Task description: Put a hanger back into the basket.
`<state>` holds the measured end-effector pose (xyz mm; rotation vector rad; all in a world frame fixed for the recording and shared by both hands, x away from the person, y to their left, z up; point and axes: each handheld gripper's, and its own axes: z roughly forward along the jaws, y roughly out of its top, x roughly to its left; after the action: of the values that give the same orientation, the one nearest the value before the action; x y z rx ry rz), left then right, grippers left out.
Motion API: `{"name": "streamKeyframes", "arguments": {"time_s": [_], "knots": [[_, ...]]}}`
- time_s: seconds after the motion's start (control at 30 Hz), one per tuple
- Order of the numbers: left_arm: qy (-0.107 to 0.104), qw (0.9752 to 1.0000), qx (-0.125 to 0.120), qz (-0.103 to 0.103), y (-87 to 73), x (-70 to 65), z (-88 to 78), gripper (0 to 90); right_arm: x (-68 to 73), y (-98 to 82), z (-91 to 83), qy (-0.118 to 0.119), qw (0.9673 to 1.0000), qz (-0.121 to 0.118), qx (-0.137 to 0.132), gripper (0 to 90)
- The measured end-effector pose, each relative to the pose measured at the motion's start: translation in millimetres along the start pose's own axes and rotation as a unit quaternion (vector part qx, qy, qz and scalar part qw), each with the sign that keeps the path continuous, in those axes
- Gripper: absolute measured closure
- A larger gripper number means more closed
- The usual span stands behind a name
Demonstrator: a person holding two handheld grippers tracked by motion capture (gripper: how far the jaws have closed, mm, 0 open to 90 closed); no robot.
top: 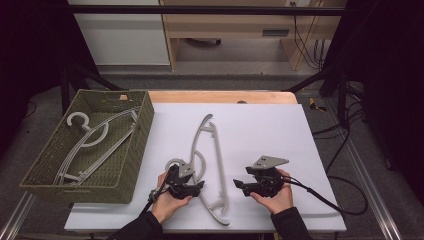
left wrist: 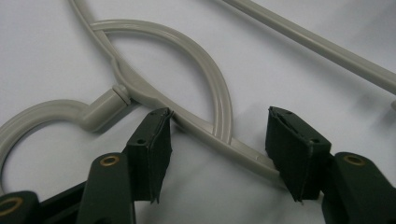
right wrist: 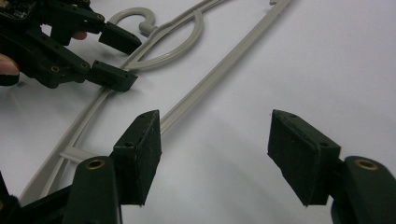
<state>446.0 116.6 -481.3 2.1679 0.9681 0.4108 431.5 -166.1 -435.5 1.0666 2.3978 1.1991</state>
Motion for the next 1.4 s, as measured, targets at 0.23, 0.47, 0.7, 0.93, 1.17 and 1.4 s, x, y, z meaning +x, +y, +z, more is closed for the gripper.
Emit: {"name": "streamKeyframes", "arguments": {"time_s": [0.23,0.47,0.7,0.93,1.17,1.4], "knots": [[-0.024,0.9997,0.001,-0.007,0.6,11.7,-2.8,46.8,-1.2,-1.0,-1.6,-0.003,1.0,0.002,0.001,34.3],[-0.029,0.9995,0.009,-0.007,2.1,14.8,-6.8,52.2,-2.7,-1.1,-3.4,-0.002,1.0,0.004,-0.002,34.0],[-0.029,0.9987,0.019,-0.037,-0.2,4.7,-9.3,41.9,-3.0,-1.1,-3.0,-0.006,1.0,0.007,0.0,32.9],[0.003,0.9993,0.037,0.002,-4.2,-19.7,-11.1,26.3,-3.2,-1.6,-2.9,-0.006,1.0,0.006,-0.003,32.4],[-0.006,0.9983,0.059,0.0,-6.4,-8.9,-21.2,35.5,-3.6,-1.4,-4.9,-0.007,1.0,0.005,-0.001,32.5],[-0.044,0.9967,0.067,-0.015,-12.7,25.2,-41.8,59.4,-4.6,-1.0,-7.2,-0.009,0.9999,0.005,-0.004,32.8]]}}
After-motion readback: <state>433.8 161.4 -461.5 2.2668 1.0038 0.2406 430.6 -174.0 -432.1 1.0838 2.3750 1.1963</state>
